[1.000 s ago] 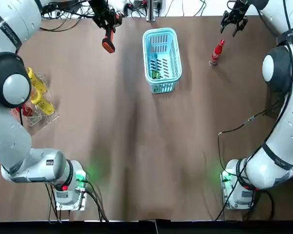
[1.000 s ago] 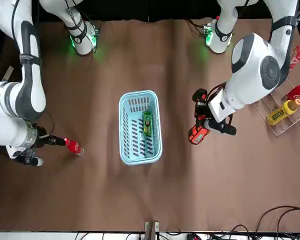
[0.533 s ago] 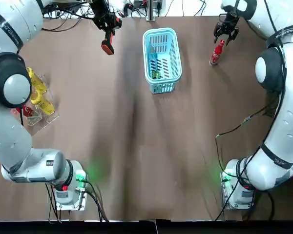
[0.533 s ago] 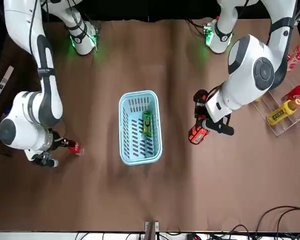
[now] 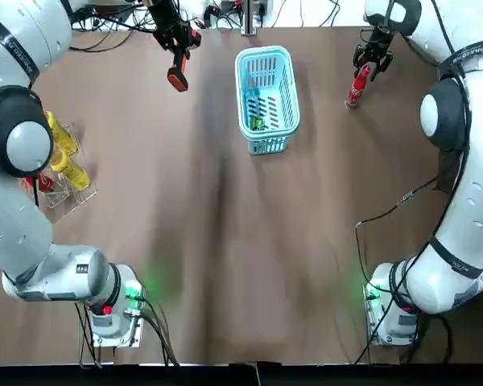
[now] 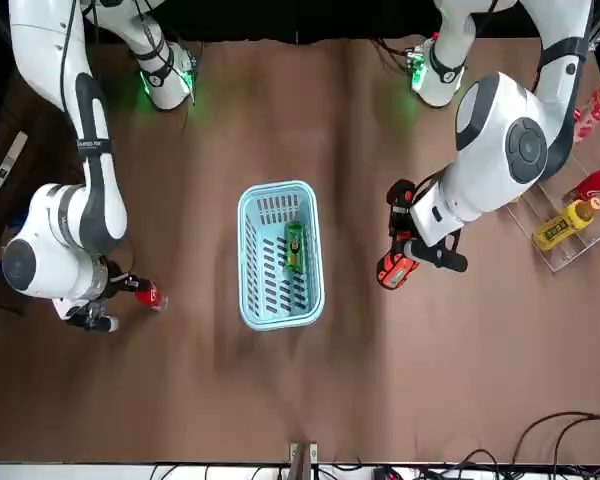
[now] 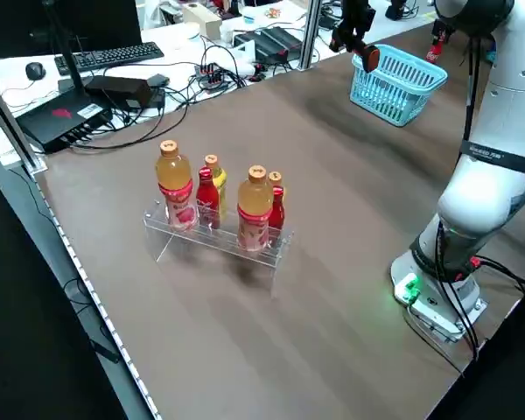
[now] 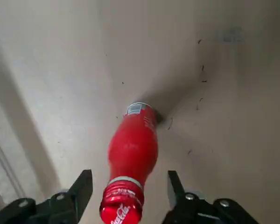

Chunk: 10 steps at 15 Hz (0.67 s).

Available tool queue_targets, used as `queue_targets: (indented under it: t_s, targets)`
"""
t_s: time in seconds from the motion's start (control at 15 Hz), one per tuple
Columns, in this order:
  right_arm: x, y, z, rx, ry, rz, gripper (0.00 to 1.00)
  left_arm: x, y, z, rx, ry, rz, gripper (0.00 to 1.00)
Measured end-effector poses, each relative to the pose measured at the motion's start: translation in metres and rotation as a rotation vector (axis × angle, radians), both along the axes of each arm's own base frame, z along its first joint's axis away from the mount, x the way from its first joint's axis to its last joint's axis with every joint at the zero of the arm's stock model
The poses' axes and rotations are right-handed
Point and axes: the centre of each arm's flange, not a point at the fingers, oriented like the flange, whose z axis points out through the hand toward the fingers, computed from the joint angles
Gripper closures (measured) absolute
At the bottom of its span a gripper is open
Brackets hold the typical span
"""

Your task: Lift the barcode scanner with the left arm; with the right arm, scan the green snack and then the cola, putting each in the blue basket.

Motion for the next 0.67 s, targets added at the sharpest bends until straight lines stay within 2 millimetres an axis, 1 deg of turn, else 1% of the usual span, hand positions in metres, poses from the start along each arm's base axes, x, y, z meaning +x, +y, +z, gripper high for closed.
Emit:
queue_targets:
  t_s: [0.07, 0.13, 0.67]
  targets:
    - [0.0, 0.0, 0.0006, 0.0, -0.001, 0.0, 0.36, 0.0, 0.0, 0.0, 0.0, 0.0, 0.0, 0.63]
    - [0.0, 0.0, 0.0007, 0.0, -0.001, 0.0, 0.4, 0.0, 0.0, 0.0, 0.0, 0.0, 0.0, 0.63]
    - [0.0007, 0.0009, 0.0046, 0.002, -0.007, 0.002, 0.42, 0.0, 0.0, -0.0001, 0.0, 0.0, 0.0, 0.63]
